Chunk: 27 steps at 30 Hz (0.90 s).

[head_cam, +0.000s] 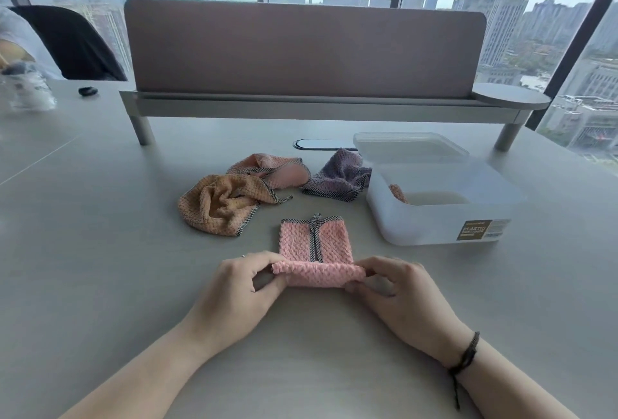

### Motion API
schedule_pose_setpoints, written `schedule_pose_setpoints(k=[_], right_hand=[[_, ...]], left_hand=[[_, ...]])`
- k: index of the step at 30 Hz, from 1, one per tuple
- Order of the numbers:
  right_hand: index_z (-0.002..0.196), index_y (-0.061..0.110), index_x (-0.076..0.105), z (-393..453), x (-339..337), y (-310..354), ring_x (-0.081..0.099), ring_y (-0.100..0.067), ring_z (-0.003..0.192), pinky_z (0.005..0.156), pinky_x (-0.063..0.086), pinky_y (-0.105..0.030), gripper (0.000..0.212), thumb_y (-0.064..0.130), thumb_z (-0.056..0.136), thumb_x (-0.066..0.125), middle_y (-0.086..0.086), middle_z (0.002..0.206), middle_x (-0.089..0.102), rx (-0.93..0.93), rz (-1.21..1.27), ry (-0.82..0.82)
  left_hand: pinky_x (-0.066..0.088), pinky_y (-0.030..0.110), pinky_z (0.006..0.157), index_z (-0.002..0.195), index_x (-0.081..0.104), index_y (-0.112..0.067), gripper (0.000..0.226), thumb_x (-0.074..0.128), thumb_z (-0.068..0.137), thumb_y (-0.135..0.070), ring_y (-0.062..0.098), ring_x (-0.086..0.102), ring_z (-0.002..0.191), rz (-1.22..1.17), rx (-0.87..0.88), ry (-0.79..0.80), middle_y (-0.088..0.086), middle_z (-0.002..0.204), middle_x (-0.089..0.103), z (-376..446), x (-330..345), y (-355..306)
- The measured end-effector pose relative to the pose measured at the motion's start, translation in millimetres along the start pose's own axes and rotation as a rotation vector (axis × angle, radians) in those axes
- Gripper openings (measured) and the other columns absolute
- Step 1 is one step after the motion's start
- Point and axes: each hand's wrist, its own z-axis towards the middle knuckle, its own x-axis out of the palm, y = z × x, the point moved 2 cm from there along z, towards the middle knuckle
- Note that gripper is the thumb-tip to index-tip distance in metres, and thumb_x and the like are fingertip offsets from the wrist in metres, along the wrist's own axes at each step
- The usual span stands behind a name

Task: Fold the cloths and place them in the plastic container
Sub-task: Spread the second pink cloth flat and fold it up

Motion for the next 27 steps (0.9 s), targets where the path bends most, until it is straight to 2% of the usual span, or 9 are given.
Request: schedule_pose_setpoints(k=[3,6,9,14,17,21,24,27], right_hand=[[0.088,0.033,0.073,17,3,-2,0.059,0.001,0.062,0.058,0.041,-0.012,0.012,0.041,0.08,0.077,0.011,0.075,0.071,0.145,0.079,-0.032],[0.089,0.037,0.07,34,9,-5,0.054,0.002,0.05,0.053,0.039,-0.011,0.016,0.043,0.078,0.079,0.009,0.067,0.071,0.264,0.148,-0.04],[0.097,0.033,0.069,41,15,-10,0.055,0.001,0.049,0.054,0.042,-0.017,0.023,0.037,0.078,0.08,0.006,0.065,0.071,0.296,0.159,-0.03],[0.103,0.034,0.067,37,18,-14,0.056,-0.002,0.053,0.059,0.043,-0.02,0.028,0.034,0.078,0.08,0.008,0.064,0.068,0.27,0.157,-0.035],[0.104,0.033,0.067,34,18,-12,0.053,-0.002,0.052,0.057,0.041,-0.018,0.029,0.033,0.078,0.08,0.007,0.063,0.066,0.254,0.155,-0.033],[0.101,0.034,0.067,32,18,-11,0.053,-0.003,0.052,0.056,0.042,-0.017,0.029,0.033,0.076,0.081,0.005,0.063,0.066,0.253,0.153,-0.002],[0.102,0.035,0.067,32,18,-11,0.055,-0.004,0.054,0.058,0.045,-0.019,0.03,0.032,0.076,0.081,0.005,0.065,0.066,0.252,0.136,0.028],[0.104,0.036,0.067,32,17,-9,0.058,-0.007,0.06,0.06,0.046,-0.019,0.031,0.033,0.076,0.08,0.006,0.066,0.065,0.235,0.094,0.048]], left_hand=[[0.056,0.035,0.073,0.098,0.072,-0.032,0.023,0.065,0.084,-0.049,0.006,0.07,0.077,-0.022,-0.082,-0.027,-0.018,0.085,0.074,8,1,3],[0.055,0.035,0.067,0.099,0.069,-0.031,0.026,0.064,0.082,-0.05,0.009,0.068,0.068,-0.021,-0.124,-0.057,-0.011,0.074,0.072,17,4,8],[0.053,0.035,0.067,0.103,0.069,-0.027,0.021,0.07,0.087,-0.041,0.01,0.065,0.063,-0.007,-0.142,-0.04,-0.006,0.067,0.07,26,6,12],[0.053,0.035,0.064,0.103,0.068,-0.027,0.019,0.071,0.088,-0.038,0.009,0.061,0.057,0.026,-0.12,-0.025,-0.007,0.061,0.067,34,10,14],[0.052,0.033,0.064,0.103,0.068,-0.028,0.025,0.07,0.086,-0.046,0.008,0.062,0.057,0.054,-0.108,-0.041,-0.008,0.059,0.066,35,10,12],[0.051,0.034,0.067,0.104,0.068,-0.031,0.043,0.059,0.078,-0.064,0.006,0.058,0.057,0.099,-0.076,-0.058,-0.008,0.056,0.062,33,10,13],[0.05,0.036,0.075,0.103,0.069,-0.031,0.044,0.057,0.079,-0.066,0.008,0.057,0.063,0.232,-0.03,-0.059,-0.012,0.059,0.056,31,12,12],[0.046,0.032,0.076,0.102,0.069,-0.032,0.044,0.054,0.079,-0.066,0.009,0.055,0.063,0.347,-0.005,-0.068,-0.014,0.059,0.05,29,12,8]])
